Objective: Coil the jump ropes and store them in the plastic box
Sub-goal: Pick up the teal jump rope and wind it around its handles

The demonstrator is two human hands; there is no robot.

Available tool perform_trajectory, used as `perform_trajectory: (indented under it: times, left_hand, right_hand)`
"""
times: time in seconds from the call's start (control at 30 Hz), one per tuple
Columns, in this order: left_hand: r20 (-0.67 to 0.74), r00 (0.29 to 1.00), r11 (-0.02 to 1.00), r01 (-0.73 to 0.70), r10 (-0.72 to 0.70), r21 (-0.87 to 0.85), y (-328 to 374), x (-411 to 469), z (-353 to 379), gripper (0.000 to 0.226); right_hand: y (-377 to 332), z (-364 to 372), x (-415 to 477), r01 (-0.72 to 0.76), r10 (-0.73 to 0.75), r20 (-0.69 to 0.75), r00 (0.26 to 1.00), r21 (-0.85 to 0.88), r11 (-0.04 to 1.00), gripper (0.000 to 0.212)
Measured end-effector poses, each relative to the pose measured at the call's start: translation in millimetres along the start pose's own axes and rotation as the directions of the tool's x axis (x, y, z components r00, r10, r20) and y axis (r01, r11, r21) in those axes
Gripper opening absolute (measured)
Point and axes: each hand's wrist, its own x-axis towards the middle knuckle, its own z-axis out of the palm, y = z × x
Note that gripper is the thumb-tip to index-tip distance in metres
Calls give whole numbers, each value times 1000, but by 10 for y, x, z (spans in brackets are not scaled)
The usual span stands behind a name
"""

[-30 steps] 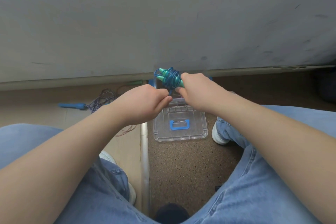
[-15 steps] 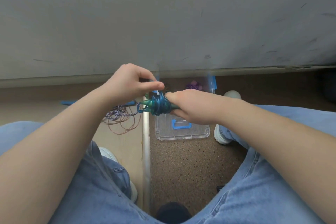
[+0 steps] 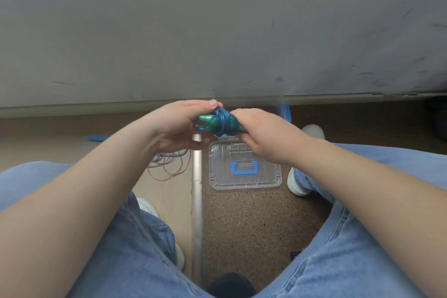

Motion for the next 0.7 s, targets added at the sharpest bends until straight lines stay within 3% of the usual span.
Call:
perform_trajectory:
  times: [0.1, 0.2, 0.27, 0.33, 0.4, 0.47, 0.6, 0.7]
  left_hand:
    - [-13, 996, 993, 88, -89, -75, 4, 1, -32, 7]
    - [-148, 989, 997, -15, 4, -74, -37, 46, -12, 14]
    - [-217, 972, 995, -84, 92, 47, -93, 77, 10, 22]
    - [-217, 956, 973, -162, 196, 164, -125, 86, 32, 20]
    - [-197, 924, 917, -260, 327, 303, -112, 62, 58, 14]
    - [-179, 883, 851, -337, 434, 404, -91, 36, 96, 10]
    - [-185, 856, 829, -380, 483, 411, -105, 38, 109, 29]
    - [-148, 865, 841, -403, 479, 360, -94, 34, 80, 43]
  right_hand:
    - [44, 120, 27, 26, -68, -99, 993, -380, 925, 43]
    - [40, 173, 38, 41, -88, -91, 992, -428, 903, 58]
    - [45, 160, 32, 52, -51, 13, 999, -332, 942, 72]
    - [3, 107, 34, -3, 4, 27, 1000, -28, 1000, 67]
    - [-19, 54, 62, -10, 34, -117, 993, 200, 980, 47]
    - [-12, -5, 85, -55, 110, -186, 976, 279, 959, 36]
    - [70, -40, 125, -189, 278, -98, 955, 519, 833, 21]
    - [119, -19, 137, -233, 358, -101, 928, 592, 772, 17]
